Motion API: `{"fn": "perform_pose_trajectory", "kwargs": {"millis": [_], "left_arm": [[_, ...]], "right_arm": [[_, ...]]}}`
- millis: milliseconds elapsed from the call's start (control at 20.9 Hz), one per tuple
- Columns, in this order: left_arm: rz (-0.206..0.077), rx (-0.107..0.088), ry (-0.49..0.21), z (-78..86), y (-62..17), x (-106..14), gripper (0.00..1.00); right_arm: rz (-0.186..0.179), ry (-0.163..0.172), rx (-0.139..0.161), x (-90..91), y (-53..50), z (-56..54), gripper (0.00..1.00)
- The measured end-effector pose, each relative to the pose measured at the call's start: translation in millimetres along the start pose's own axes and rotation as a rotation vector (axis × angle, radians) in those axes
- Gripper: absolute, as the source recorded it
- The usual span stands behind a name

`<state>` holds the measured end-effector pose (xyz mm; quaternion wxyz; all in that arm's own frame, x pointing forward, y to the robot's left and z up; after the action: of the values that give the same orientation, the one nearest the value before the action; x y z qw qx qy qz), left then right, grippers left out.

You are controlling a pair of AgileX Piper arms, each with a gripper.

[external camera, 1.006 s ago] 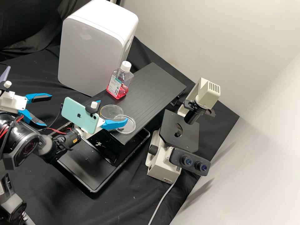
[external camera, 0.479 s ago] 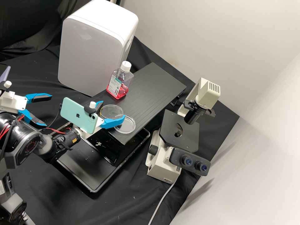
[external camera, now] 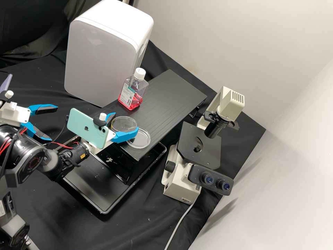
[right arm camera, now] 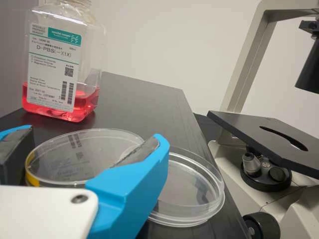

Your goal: Place the lid on the petri dish

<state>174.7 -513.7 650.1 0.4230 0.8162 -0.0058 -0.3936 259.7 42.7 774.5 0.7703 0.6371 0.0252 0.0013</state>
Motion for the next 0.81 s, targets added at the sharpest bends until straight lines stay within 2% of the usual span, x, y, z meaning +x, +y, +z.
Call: {"fn": "perform_pose_trajectory", "kwargs": {"millis": [383, 671, 815], "left_arm": [[0.0, 0.0, 0.0, 0.0, 0.0, 0.0, 1.0], [0.0, 0.0, 0.0, 0.0, 0.0, 0.0, 1.0], [-0.004, 0.0, 0.001, -0.2, -0.9, 0.2, 1.0]], "right_arm": [[0.009, 0.003, 0.001, -1.1, 2.4, -0.8, 0.0], [0.064, -0.032, 0.009, -11.0, 19.1, 8.1, 0.0], [0.081, -0.055, 0.038, -14.1, 23.3, 14.2, 0.0]]}}
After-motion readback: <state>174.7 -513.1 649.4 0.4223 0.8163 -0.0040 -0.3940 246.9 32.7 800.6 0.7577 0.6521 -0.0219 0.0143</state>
